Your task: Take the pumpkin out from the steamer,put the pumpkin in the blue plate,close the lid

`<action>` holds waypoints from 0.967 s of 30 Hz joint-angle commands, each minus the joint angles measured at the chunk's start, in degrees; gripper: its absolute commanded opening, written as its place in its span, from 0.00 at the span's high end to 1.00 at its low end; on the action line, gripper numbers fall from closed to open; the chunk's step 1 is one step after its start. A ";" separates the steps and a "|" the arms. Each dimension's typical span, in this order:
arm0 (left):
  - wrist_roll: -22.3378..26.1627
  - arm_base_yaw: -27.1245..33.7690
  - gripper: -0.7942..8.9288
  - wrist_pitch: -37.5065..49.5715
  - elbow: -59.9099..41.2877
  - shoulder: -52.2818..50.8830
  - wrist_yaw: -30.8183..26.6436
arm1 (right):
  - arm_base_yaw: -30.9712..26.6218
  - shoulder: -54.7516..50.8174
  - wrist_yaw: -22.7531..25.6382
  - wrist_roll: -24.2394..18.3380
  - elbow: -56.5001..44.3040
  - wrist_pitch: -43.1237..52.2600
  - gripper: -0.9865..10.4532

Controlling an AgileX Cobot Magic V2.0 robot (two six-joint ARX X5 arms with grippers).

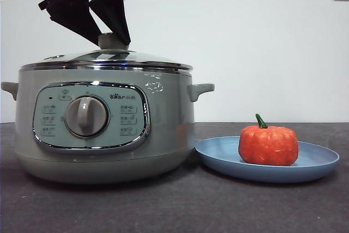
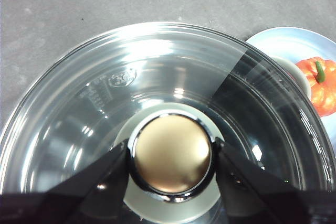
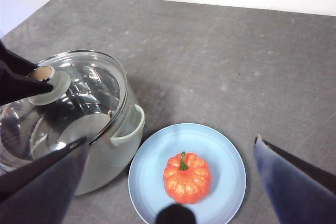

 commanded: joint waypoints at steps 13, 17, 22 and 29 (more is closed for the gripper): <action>0.31 0.00 0.93 -4.31 -0.87 0.63 -0.83 | 0.02 -0.02 -0.02 0.46 -0.48 0.28 0.45; 0.33 0.00 0.93 -4.46 -0.83 0.61 -0.83 | 0.02 -0.02 -0.04 0.46 -0.46 0.28 0.45; 0.68 0.00 0.93 -4.46 -0.63 0.55 -1.11 | 0.02 -0.02 -0.04 0.46 -0.46 0.28 0.45; 1.84 0.02 0.88 -4.39 -0.04 0.55 -0.96 | 0.02 -0.02 -0.04 0.46 -0.46 0.28 0.45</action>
